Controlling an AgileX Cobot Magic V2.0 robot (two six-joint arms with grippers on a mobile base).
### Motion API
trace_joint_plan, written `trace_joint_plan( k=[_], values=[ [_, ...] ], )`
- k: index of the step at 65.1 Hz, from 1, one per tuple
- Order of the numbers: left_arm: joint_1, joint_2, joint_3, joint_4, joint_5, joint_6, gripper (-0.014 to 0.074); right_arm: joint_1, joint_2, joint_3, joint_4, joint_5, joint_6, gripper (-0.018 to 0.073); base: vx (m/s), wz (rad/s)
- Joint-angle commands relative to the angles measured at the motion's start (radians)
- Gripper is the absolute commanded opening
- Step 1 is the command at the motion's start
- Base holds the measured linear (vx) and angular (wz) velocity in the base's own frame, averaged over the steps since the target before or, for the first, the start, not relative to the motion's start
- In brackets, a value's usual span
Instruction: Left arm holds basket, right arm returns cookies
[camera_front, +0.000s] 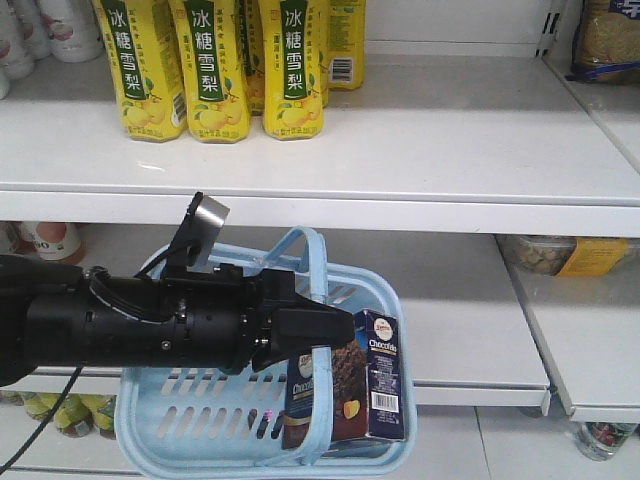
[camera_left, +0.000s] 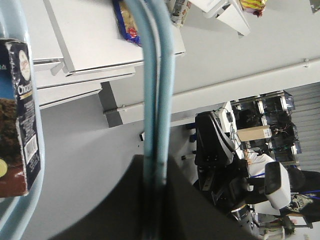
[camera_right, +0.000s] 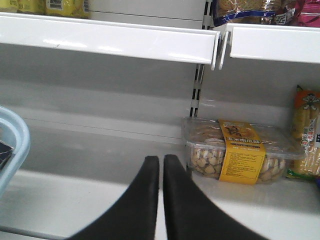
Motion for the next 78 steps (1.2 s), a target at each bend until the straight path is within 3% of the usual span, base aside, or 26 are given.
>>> trace_joint_plan(
  k=[1, 56, 73, 78],
  values=[
    [-0.005, -0.042, -0.033, -0.109, 0.057, 0.013, -0.0003, -0.006, -0.012, 0.017, -0.008, -0.075, 0.0, -0.0011, 0.0, -0.01],
    [-0.005, -0.042, -0.033, -0.109, 0.057, 0.013, -0.0003, -0.006, -0.012, 0.017, -0.008, -0.074, 0.0, -0.0011, 0.0, 0.0],
    [-0.005, -0.042, -0.033, -0.109, 0.057, 0.013, -0.0003, -0.007, -0.01, 0.007, 0.003, -0.196, 0.027, -0.0011, 0.0, 0.0],
    [-0.005, -0.042, -0.033, -0.109, 0.057, 0.013, -0.0003, -0.007, 0.012, -0.03, 0.019, -0.177, 0.035, -0.0011, 0.0, 0.0]
  ],
)
